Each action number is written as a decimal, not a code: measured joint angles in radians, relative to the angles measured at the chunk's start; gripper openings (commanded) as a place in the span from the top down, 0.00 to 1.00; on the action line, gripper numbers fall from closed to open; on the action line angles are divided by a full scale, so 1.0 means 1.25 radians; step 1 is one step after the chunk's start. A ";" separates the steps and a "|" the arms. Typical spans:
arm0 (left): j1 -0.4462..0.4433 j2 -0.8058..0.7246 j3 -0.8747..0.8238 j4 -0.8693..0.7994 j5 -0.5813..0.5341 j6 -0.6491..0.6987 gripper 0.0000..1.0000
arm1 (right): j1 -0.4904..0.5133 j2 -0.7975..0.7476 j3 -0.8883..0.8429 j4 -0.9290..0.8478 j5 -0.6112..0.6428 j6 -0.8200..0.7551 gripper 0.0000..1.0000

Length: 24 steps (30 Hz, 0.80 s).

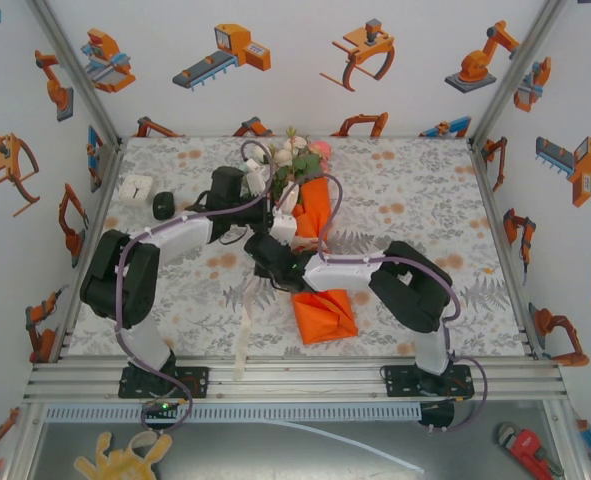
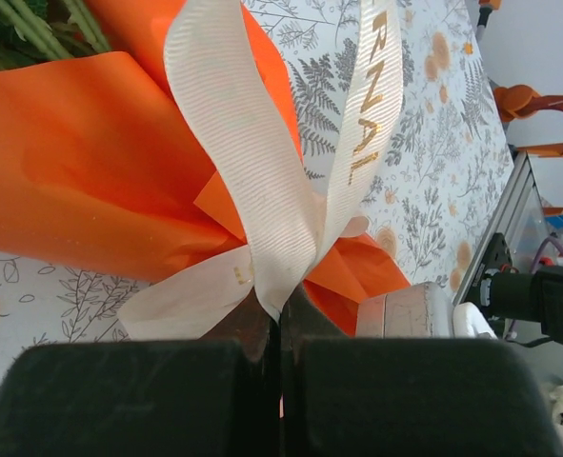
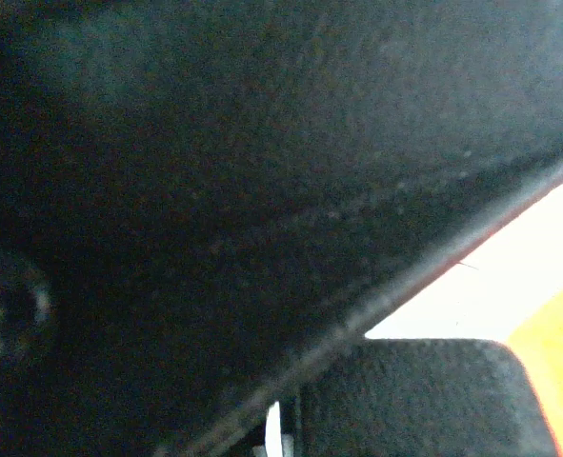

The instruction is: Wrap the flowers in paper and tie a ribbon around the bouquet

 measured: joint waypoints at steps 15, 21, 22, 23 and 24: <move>-0.030 -0.037 0.000 0.013 0.084 0.006 1.00 | -0.056 -0.203 -0.103 -0.146 -0.108 -0.405 1.00; -0.033 -0.034 0.000 0.009 0.055 0.001 1.00 | -0.105 -0.213 -0.095 -0.184 -0.222 -0.485 1.00; -0.034 -0.033 0.000 0.010 0.048 0.000 1.00 | -0.114 -0.213 -0.092 -0.193 -0.242 -0.496 1.00; -0.034 -0.031 0.000 0.010 0.044 0.003 1.00 | -0.124 -0.214 -0.090 -0.200 -0.267 -0.500 1.00; -0.030 -0.027 0.000 0.007 0.039 0.005 1.00 | -0.135 -0.222 -0.087 -0.202 -0.296 -0.507 1.00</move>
